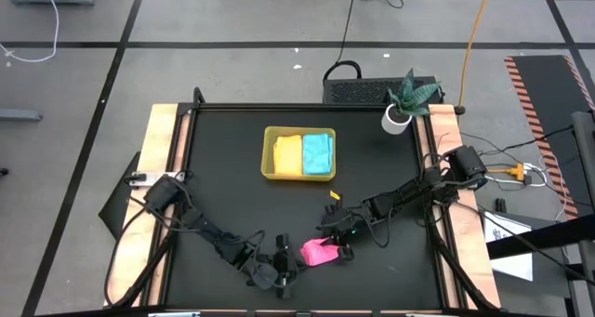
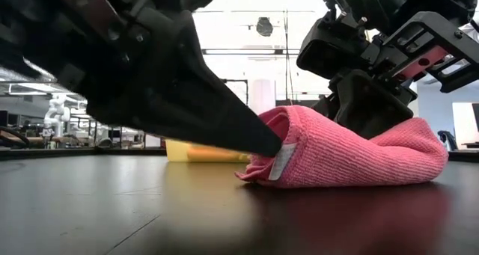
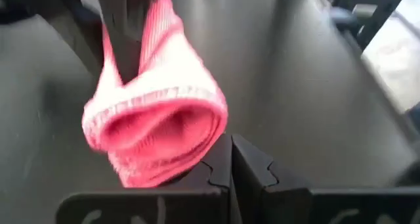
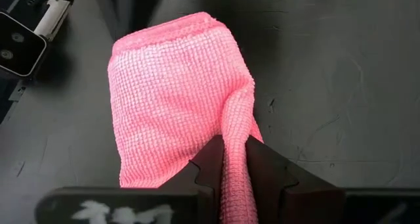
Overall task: Fold microfiber towels
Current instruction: Fold the pink microfiber cloth
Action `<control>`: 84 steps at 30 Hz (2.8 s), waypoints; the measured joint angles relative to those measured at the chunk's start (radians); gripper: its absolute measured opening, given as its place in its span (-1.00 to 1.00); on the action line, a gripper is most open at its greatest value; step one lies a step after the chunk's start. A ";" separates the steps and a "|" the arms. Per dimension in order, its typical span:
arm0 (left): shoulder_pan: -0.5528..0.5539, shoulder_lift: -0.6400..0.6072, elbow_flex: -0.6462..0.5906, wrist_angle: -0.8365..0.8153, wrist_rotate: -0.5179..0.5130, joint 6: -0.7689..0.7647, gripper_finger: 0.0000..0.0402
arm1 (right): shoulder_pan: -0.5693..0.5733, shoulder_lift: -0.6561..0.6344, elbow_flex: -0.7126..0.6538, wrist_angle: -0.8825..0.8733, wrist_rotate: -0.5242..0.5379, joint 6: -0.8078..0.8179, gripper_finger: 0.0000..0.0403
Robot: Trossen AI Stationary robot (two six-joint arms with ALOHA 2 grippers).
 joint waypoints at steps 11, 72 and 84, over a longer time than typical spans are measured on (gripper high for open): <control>0.061 -0.007 0.030 0.148 -0.066 0.077 -0.98 | 0.002 0.000 0.000 0.015 0.001 -0.002 -0.76; 0.075 -0.041 0.029 0.053 0.000 -0.119 -0.98 | 0.275 -0.314 -0.351 0.403 0.464 -0.028 -1.00; 0.101 0.044 0.028 -0.038 0.011 -0.238 -0.98 | 0.276 -0.053 -0.351 0.460 0.465 0.037 -1.00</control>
